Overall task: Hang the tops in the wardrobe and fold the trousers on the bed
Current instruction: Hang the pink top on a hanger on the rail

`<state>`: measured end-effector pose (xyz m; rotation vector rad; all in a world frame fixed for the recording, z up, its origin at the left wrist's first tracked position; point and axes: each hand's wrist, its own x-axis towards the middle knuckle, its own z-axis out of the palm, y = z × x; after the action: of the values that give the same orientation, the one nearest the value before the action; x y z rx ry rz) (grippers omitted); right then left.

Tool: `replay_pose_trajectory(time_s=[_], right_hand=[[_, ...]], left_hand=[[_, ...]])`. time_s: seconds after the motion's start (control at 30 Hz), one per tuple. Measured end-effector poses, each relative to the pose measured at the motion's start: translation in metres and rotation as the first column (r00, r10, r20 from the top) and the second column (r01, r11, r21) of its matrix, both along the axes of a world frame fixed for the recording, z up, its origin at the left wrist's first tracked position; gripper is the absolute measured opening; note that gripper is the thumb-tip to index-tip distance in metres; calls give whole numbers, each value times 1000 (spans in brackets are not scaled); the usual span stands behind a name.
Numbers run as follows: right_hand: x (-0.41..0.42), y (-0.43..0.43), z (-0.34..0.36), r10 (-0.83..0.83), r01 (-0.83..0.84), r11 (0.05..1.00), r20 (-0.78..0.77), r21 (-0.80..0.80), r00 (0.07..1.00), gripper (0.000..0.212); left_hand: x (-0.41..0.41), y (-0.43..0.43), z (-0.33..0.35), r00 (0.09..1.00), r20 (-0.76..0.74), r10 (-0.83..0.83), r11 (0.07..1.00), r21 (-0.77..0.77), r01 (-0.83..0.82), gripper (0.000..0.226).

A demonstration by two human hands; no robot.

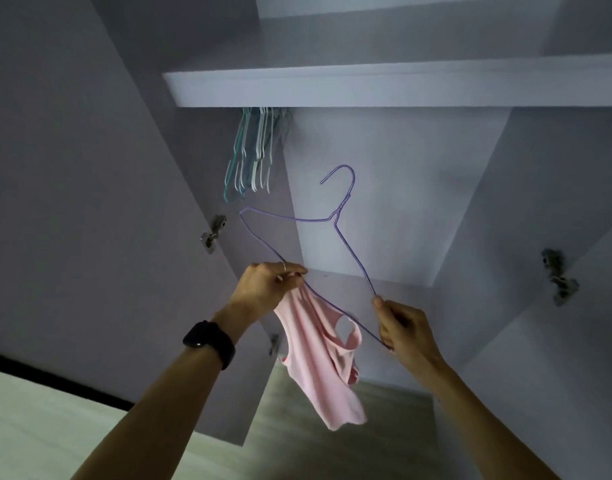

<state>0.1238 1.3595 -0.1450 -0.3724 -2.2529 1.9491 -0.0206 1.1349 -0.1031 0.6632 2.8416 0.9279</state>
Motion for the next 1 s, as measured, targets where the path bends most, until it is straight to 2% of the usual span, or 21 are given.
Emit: replay_pose_trajectory(time_s=[0.1, 0.2, 0.27, 0.3, 0.4, 0.47, 0.5, 0.57, 0.67, 0.73, 0.8, 0.83, 0.9, 1.0], right_hand=[[1, 16, -8, 74, -78, 989, 32, 124, 997, 47], [-2, 31, -14, 161, -185, 943, 108, 275, 981, 27], [-6, 36, -12, 221, -254, 927, 148, 276, 964, 11], [-10, 38, -9, 238, -273, 927, 159, 258, 958, 17], [-28, 34, 9, 188, -198, 970, 86, 142, 978, 17], [-43, 29, 28, 104, -99, 990, 48, -102, 993, 11], [-51, 27, 40, 73, -55, 970, 66, -238, 995, 10], [-67, 26, 60, 71, -21, 927, 120, -374, 990, 18], [-91, 27, 82, 98, -30, 943, 191, -331, 977, 30], [-105, 28, 87, 0, 47, 974, 207, -222, 978, 36], [-116, 34, 87, -169, 194, 970, 171, -144, 971, 38], [-119, 38, 86, -257, 281, 943, 150, -177, 955, 37], [-124, 44, 84, -374, 399, 847, 139, -350, 917, 34], [-131, 40, 83, -426, 439, 710, 160, -551, 890, 34]], left_hand=[[0, 6, -3, 999, -44, -25, 999, 20, 26, 13], [0, 8, -4, 989, -119, -89, 996, -16, 88, 11], [2, 11, -4, 971, -175, -162, 986, -59, 154, 10], [3, 14, -4, 957, -200, -209, 977, -96, 193, 10], [9, 23, -6, 921, -223, -319, 939, -207, 275, 15], [13, 27, -6, 913, -215, -346, 923, -251, 291, 23], [14, 29, -7, 913, -207, -351, 918, -266, 293, 26], [17, 31, -6, 916, -200, -347, 916, -280, 286, 30], [15, 31, 1, 917, -224, -329, 927, -264, 268, 28], [15, 34, 15, 937, -195, -291, 937, -256, 237, 26], [14, 36, 30, 964, -132, -231, 951, -237, 196, 37], [14, 37, 37, 975, -101, -198, 963, -208, 174, 44], [15, 38, 52, 981, -97, -166, 977, -154, 150, 47], [22, 44, 72, 966, -174, -191, 976, -140, 168, 42]])
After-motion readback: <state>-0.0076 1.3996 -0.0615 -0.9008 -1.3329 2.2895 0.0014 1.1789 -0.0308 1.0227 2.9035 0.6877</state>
